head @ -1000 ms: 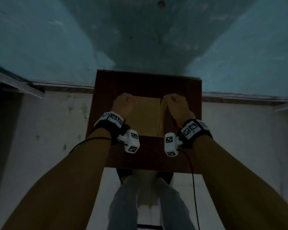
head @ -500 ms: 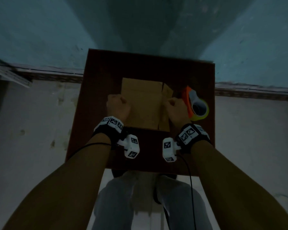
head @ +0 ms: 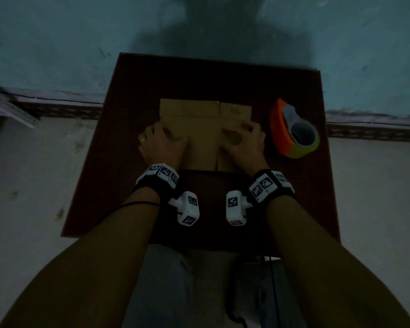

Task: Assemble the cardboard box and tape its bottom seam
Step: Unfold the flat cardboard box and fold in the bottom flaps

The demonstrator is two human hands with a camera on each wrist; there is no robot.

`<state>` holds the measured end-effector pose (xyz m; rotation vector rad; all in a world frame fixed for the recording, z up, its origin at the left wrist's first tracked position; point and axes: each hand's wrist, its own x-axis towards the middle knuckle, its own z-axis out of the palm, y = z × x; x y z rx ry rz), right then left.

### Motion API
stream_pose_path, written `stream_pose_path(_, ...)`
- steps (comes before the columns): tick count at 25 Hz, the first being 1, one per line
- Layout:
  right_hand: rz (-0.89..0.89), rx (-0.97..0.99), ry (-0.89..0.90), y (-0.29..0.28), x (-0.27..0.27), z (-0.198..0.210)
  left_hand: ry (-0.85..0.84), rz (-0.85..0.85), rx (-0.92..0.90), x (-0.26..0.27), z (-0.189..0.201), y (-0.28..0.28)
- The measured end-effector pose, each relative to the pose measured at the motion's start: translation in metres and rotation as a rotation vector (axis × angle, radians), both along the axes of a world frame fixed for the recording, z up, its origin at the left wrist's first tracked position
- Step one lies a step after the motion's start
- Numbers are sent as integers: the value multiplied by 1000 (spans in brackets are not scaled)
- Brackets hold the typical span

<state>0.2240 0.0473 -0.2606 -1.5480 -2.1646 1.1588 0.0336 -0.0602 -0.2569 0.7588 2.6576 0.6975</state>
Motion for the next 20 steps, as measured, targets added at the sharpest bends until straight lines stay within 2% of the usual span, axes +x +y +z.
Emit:
stream_pose_path(4,10,48,-49,-3,3,2,52,83,-43,10,5,-9)
stream_pose_path(6,3,25,-115,-8,7,7,-23,134,-62,13,8,-23)
stream_pose_path(9,20,30,-200,-22,15,17,-158,76,-21,19,14,-46)
stream_pose_path(12,50,-23,-254,-26,19,22,-165,32,-22,25,16,-48)
stream_pose_path(16,187,-66,-335,-28,26,25,-183,86,-17,33,10,-43)
stream_pose_path(20,185,-109,-257,-20,33,23,-199,180,53,32,5,-32)
